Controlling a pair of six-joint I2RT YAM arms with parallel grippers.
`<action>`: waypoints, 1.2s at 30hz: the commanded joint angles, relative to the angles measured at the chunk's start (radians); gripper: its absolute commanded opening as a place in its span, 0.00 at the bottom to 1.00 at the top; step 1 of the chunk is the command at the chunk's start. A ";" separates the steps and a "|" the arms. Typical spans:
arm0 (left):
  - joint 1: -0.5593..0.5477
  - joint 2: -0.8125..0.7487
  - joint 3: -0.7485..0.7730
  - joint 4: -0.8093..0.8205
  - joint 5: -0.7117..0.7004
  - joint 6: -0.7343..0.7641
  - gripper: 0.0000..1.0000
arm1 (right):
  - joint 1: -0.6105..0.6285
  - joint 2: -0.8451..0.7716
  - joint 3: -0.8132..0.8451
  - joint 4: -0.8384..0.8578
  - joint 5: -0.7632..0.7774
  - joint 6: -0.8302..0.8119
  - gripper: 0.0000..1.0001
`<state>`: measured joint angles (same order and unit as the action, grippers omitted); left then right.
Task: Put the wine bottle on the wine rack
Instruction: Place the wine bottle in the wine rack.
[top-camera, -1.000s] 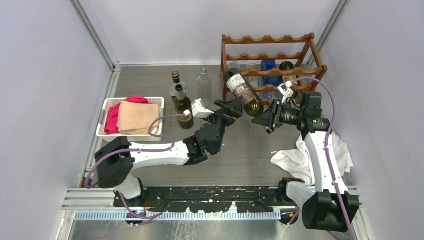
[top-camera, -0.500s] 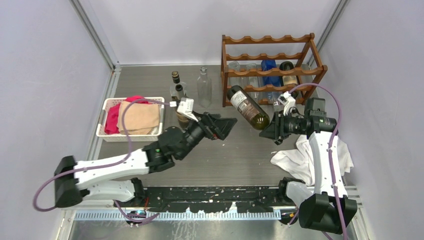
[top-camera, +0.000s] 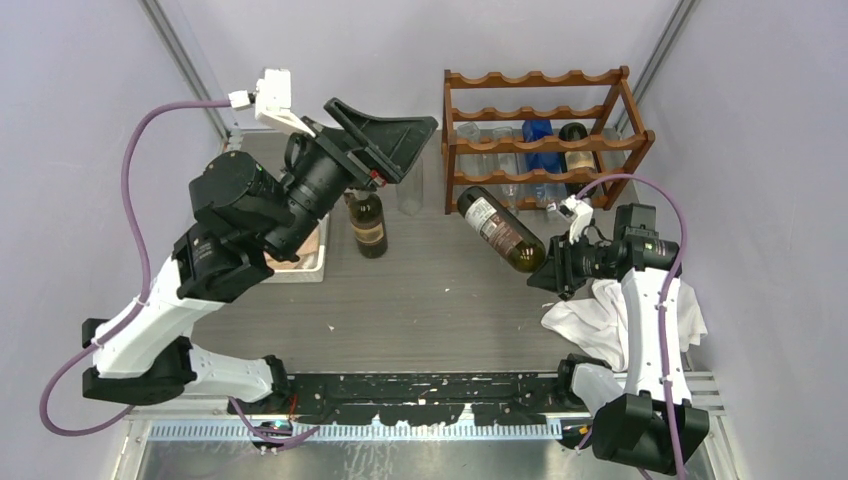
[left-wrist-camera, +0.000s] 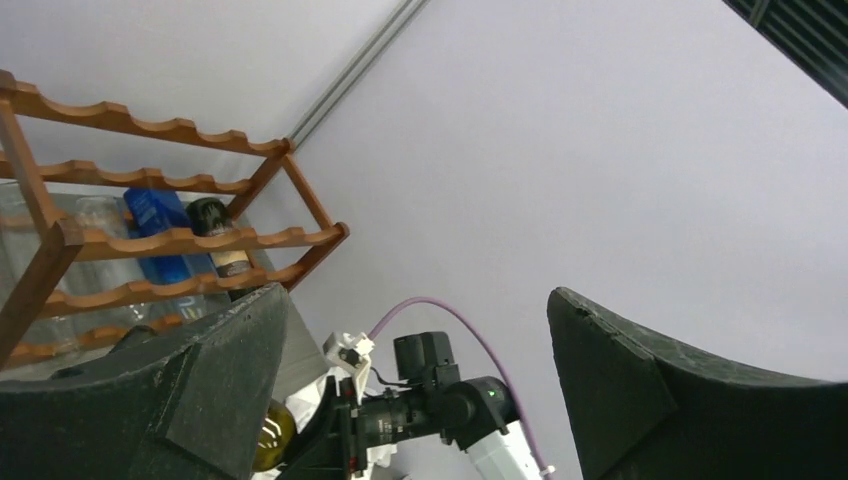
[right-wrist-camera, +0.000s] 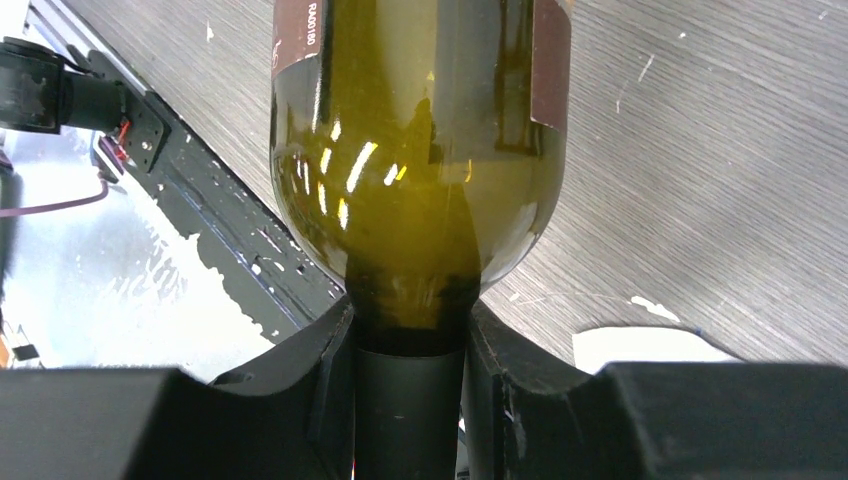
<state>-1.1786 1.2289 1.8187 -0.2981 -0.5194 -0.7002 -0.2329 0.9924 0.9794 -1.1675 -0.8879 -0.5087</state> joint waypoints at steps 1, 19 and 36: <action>-0.036 0.055 0.104 -0.172 -0.039 -0.042 1.00 | -0.033 -0.030 0.044 0.016 -0.057 -0.071 0.01; -0.045 0.050 0.138 -0.174 -0.008 0.140 1.00 | -0.231 0.003 0.063 -0.062 -0.061 -0.181 0.01; 0.094 -0.073 -0.114 -0.097 0.246 0.595 1.00 | -0.591 0.218 0.180 -0.342 -0.133 -0.556 0.01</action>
<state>-1.1400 1.1896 1.7870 -0.4023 -0.4019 -0.1780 -0.7719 1.1961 1.0954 -1.4952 -0.8970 -0.9840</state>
